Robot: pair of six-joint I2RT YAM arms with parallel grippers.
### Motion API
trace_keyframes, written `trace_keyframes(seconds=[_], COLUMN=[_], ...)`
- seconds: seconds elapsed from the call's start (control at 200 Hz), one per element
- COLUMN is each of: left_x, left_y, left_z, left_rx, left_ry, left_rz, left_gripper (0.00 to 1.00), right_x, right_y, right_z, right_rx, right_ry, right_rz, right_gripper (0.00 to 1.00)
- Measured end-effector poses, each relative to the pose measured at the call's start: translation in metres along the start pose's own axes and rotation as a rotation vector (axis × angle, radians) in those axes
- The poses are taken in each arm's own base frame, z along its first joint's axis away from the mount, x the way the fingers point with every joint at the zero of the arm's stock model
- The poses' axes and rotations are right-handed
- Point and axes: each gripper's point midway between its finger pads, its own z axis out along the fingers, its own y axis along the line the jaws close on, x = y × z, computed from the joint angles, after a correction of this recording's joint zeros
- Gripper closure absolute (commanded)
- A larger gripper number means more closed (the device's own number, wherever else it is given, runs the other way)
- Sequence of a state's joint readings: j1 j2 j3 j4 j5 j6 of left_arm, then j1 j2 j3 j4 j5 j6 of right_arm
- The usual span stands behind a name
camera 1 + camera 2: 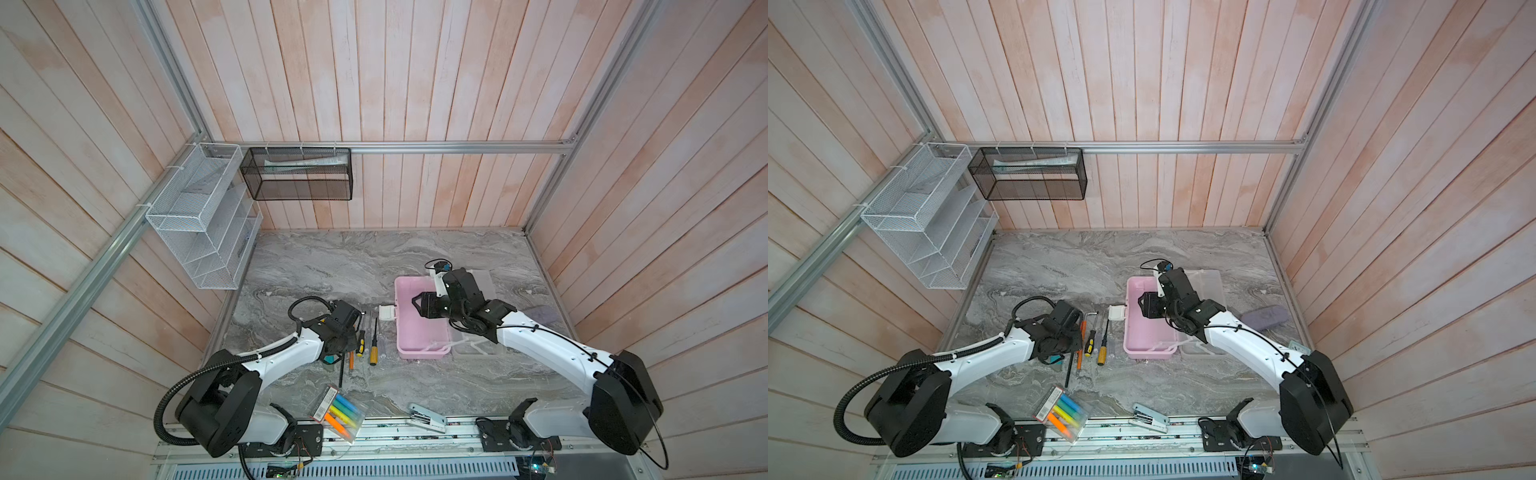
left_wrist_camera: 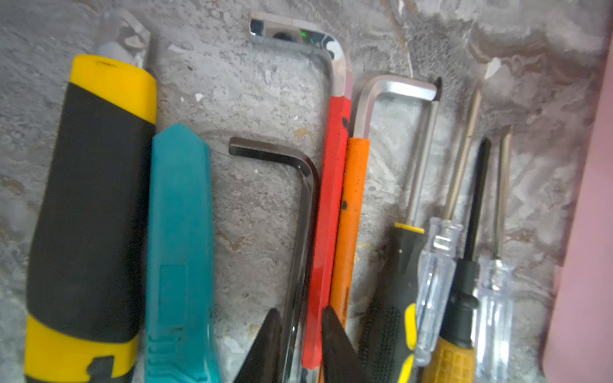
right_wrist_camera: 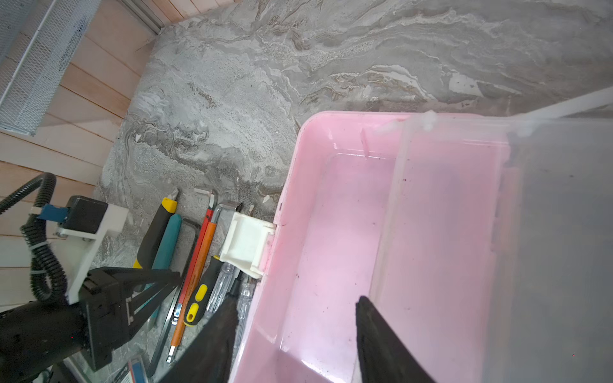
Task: Pack the tool kit
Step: 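Move the left gripper over the black hex key while the right holds the box edge, then lower the left gripper and grasp the black hex key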
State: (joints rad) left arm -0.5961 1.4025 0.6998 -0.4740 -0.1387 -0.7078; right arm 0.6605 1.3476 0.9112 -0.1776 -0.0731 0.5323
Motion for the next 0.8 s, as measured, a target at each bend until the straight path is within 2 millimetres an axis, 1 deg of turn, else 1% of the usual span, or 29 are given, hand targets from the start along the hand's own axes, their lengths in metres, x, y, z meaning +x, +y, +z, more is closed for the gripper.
trace_keyframes(seconds=[0.22, 0.5, 0.545, 0.575, 0.62, 0.715, 0.8], left_x=[0.001, 0.002, 0.002, 0.001, 0.001, -0.003, -0.008], left_y=[0.008, 0.008, 0.007, 0.007, 0.007, 0.003, 0.0], left_z=[0.005, 0.012, 0.013, 0.014, 0.015, 0.017, 0.019], left_rx=[-0.015, -0.022, -0.021, -0.021, -0.023, -0.022, -0.03], left_ry=[0.006, 0.014, 0.014, 0.014, 0.014, 0.012, 0.009], left_rz=[-0.011, -0.002, -0.001, -0.001, 0.013, 0.012, 0.014], left_gripper=[0.77, 0.79, 0.82, 0.9, 0.95, 0.97, 0.97], right_x=[0.002, 0.002, 0.003, 0.003, 0.004, 0.007, 0.009], right_y=[-0.001, -0.002, -0.002, -0.003, -0.003, -0.005, -0.006], right_z=[0.004, 0.007, 0.008, 0.008, 0.009, 0.01, 0.011], right_rx=[0.003, 0.005, 0.005, 0.006, 0.006, 0.009, 0.006], right_ry=[0.006, 0.007, 0.007, 0.009, 0.01, 0.014, 0.02], right_rz=[0.004, 0.015, 0.015, 0.016, 0.016, 0.017, 0.021], right_gripper=[0.44, 0.43, 0.43, 0.43, 0.43, 0.43, 0.43])
